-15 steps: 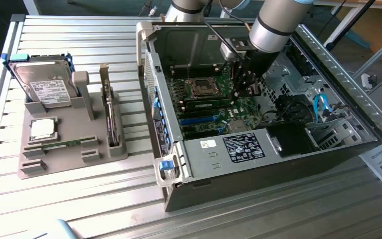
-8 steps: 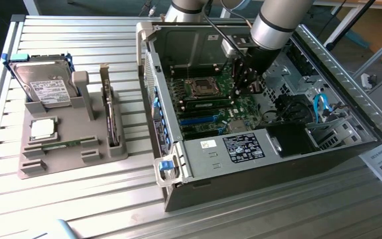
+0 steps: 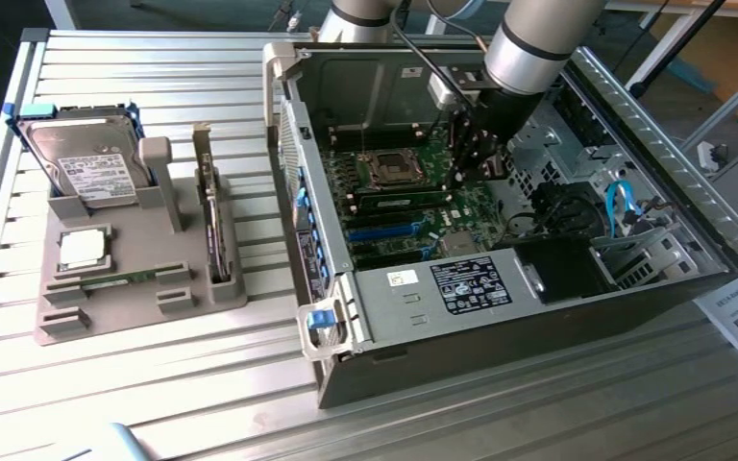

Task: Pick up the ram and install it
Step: 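Press down the ram until it locks into place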

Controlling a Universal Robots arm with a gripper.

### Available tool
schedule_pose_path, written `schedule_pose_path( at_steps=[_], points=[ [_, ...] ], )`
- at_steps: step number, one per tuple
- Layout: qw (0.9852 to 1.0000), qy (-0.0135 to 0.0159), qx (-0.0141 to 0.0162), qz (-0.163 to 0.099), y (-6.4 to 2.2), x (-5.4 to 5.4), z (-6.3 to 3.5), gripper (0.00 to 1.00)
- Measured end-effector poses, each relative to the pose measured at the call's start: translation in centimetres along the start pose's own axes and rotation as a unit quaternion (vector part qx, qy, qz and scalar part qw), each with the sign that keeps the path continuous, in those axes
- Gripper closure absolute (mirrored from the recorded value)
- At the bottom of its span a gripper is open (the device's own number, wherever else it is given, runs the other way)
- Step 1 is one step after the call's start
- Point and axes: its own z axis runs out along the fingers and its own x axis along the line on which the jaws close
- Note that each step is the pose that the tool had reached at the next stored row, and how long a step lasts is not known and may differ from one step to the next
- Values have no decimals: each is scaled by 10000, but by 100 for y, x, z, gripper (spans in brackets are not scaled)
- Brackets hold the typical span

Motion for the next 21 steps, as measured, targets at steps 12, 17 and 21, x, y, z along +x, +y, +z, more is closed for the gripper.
schedule_pose_path(
  at_steps=[12, 17, 21],
  points=[
    [10000, 0, 0, 0, 167, 1, 7, 90],
    [10000, 0, 0, 0, 325, 2, 13, 90],
    [10000, -1, 0, 0, 490, 2, 20, 90]
  ],
)
